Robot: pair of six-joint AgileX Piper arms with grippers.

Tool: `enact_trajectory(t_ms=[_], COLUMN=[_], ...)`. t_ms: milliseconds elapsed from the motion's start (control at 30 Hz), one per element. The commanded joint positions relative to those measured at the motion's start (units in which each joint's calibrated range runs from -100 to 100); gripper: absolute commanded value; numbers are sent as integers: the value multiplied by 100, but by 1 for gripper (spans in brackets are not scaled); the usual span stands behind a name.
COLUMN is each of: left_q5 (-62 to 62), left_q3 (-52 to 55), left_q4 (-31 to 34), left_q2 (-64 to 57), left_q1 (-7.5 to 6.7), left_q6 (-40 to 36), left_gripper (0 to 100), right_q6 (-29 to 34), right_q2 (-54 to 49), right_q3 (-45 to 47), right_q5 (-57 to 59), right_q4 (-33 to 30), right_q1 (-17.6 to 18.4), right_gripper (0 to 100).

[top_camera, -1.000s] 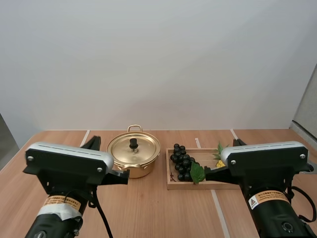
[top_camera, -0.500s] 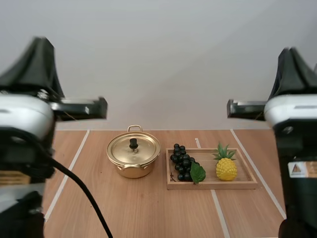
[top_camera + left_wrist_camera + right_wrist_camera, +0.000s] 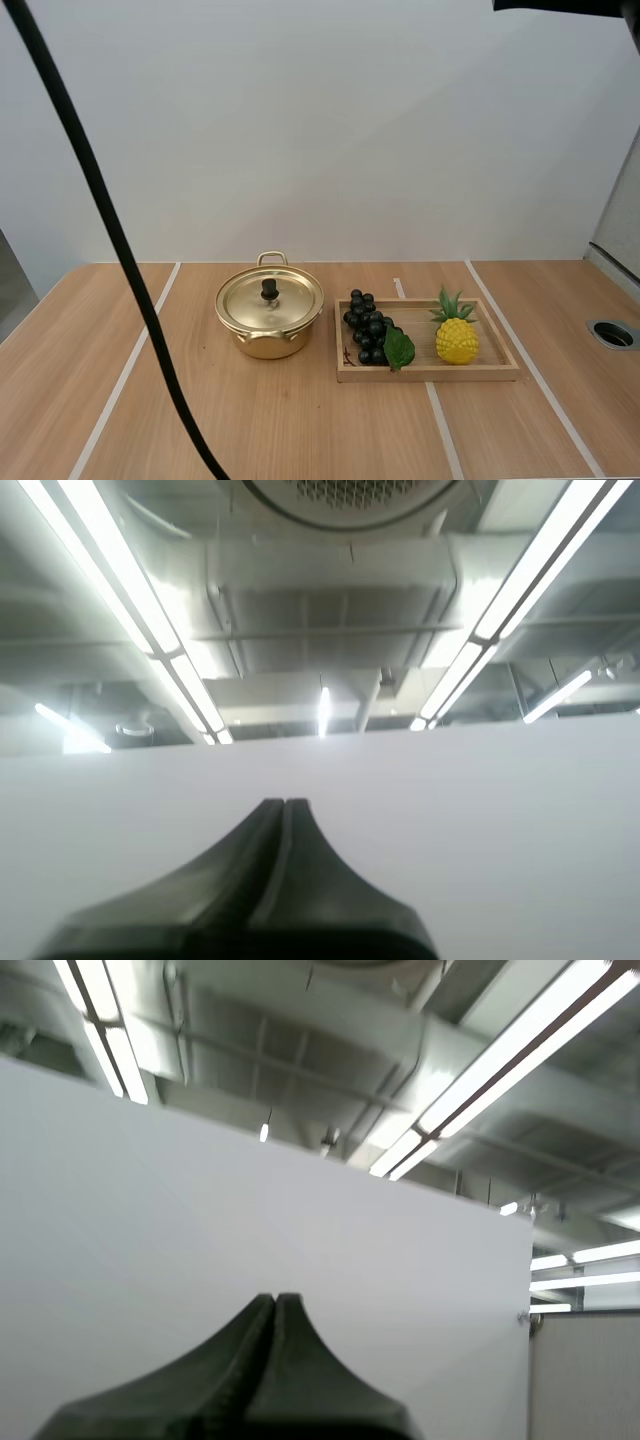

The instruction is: Open the pot, put the pineapple inside, and close it

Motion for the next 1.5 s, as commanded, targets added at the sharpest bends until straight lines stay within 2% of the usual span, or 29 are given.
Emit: enact_trajectory(t_ms=[0, 200, 333, 467, 567, 833, 1133, 1467], left_q5=[1444, 2916, 4385, 5644, 6656, 8319, 8536, 8510], left_q3=[-629, -981, -981, -981, -981, -981, -981, -981], left_q4=[-18, -18, -18, -18, -18, -18, 0, -28], left_q2=[489, 1247, 1635, 2081, 2469, 3632, 4442, 5087], left_q1=[95, 136, 136, 136, 136, 136, 136, 136], left_q6=[4, 4, 4, 4, 4, 4, 40, 174], left_gripper=[0, 0, 0, 0, 0, 0, 0, 0], right_q6=[-62, -11, 299, 720, 775, 775, 775, 765], right_q2=[256, 1049, 1593, 1979, 2204, 2710, 3345, 3363], right_q3=[-499, -1374, -1770, -1838, -1838, -1838, -1838, -1838], right_q5=[1421, 4308, 6356, 7399, 7980, 8728, 9484, 8876], right_q4=[13, -42, -201, -595, -705, -718, -811, -1051], right_q1=[-110, -124, -124, -124, -124, -124, -124, -124], right_gripper=[0, 0, 0, 0, 0, 0, 0, 0])
